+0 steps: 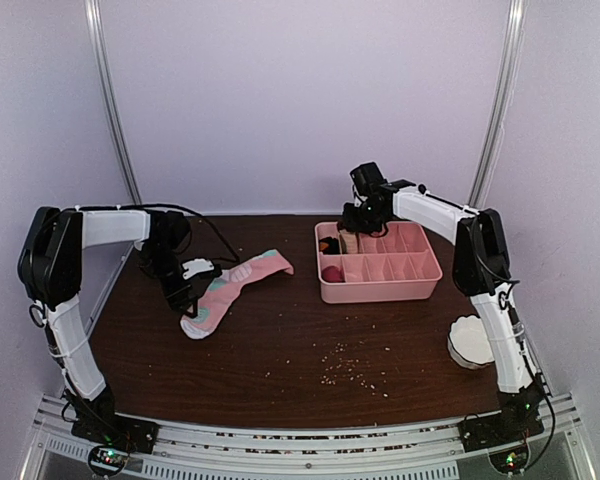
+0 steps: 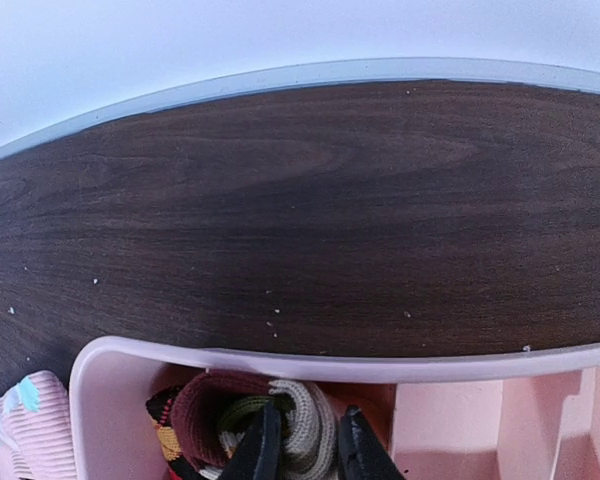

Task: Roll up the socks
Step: Move the storage box to the center of the board.

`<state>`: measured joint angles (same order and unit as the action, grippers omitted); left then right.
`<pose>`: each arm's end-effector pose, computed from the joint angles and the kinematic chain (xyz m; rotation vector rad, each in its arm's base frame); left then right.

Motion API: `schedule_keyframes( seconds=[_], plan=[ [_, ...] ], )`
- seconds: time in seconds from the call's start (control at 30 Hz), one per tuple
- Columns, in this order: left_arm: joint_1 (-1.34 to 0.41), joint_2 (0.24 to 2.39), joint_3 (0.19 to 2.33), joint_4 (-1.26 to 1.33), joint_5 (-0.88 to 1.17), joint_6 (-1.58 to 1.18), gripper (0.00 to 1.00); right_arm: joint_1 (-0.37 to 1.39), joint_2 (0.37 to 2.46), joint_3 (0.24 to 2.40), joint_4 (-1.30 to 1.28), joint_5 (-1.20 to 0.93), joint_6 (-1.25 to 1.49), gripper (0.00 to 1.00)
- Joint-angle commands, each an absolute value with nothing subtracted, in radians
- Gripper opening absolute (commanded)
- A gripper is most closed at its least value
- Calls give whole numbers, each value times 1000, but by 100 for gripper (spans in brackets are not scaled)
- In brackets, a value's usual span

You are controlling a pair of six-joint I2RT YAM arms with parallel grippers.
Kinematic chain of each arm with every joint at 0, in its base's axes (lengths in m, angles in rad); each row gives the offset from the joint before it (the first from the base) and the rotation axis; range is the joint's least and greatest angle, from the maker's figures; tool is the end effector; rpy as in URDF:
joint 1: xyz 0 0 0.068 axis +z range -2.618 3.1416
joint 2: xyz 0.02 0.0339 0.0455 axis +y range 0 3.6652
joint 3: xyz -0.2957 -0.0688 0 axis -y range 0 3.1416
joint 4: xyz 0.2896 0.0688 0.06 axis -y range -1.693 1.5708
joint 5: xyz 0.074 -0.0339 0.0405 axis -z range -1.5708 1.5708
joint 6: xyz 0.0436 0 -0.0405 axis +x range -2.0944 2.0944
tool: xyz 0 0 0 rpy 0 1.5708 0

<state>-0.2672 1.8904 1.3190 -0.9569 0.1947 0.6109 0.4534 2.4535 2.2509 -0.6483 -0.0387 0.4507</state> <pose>0.3777 -0.1121 0.1714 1.3038 2.7613 -0.2827 0.5581 0.2738 0.2134 -0.0214 2.4729 0.4496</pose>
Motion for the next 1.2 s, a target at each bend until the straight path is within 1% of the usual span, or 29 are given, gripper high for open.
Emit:
schedule_keyframes(
  seconds=[0.0, 0.13, 0.23, 0.53, 0.77, 0.87, 1.0, 1.13, 1.17],
  plan=[
    [-262, 1859, 1293, -940, 175, 633, 70, 437, 2499, 2289, -711, -66, 498, 15],
    [-262, 1836, 1281, -945, 171, 642, 70, 433, 2501, 2281, -763, -60, 509, 13],
    [-262, 1838, 1285, -965, 187, 646, 68, 435, 2490, 2257, -786, -50, 504, 9],
    [-264, 1900, 1309, -985, 217, 644, 59, 439, 2368, 2161, -791, -18, 482, 9],
    [-264, 1919, 1332, -998, 243, 643, 58, 441, 2309, 1993, -742, -51, 503, 10],
    [-264, 1931, 1335, -1000, 250, 645, 57, 440, 2320, 2004, -745, -86, 497, 13],
    [-274, 1963, 1341, -1002, 247, 648, 51, 440, 2309, 2059, -748, -107, 490, 20],
    [-276, 1970, 1358, -1007, 249, 644, 50, 438, 2253, 2096, -714, -112, 485, 31],
    [-276, 1968, 1364, -1015, 253, 644, 50, 437, 2238, 2097, -709, -104, 483, 36]
  ],
)
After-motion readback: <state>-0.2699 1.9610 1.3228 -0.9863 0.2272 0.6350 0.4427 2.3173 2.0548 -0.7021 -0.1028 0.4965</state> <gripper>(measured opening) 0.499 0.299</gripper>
